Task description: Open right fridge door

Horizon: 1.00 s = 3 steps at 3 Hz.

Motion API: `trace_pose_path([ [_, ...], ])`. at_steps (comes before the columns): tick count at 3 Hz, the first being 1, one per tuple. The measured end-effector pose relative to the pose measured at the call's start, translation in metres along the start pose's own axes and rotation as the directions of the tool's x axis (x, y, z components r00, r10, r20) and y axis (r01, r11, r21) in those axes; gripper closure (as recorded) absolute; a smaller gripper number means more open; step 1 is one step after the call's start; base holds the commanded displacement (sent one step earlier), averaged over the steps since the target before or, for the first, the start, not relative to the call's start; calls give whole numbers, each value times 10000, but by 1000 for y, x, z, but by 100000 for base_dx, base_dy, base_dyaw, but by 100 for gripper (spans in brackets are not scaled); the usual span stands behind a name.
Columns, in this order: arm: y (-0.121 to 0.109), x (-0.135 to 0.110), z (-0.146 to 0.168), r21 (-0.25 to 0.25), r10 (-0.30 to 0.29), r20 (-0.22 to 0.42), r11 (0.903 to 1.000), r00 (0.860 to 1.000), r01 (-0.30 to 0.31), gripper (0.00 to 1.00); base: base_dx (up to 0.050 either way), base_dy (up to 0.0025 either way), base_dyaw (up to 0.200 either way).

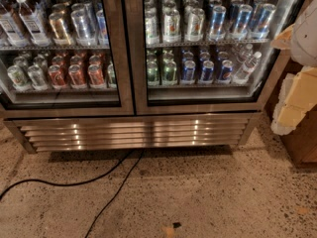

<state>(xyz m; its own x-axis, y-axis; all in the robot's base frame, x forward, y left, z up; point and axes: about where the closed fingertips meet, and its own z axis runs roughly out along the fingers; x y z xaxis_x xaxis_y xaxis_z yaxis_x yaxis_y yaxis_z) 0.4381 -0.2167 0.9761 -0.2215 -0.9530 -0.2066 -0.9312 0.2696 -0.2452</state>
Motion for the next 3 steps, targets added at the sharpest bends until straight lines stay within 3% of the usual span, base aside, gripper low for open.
trace_pose_path([
  [1, 0, 0, 0, 0, 0, 0, 10000, 10000, 0, 0, 4545, 191, 8401],
  [3, 0, 0, 0, 0, 0, 0, 10000, 10000, 0, 0, 4846, 3, -54],
])
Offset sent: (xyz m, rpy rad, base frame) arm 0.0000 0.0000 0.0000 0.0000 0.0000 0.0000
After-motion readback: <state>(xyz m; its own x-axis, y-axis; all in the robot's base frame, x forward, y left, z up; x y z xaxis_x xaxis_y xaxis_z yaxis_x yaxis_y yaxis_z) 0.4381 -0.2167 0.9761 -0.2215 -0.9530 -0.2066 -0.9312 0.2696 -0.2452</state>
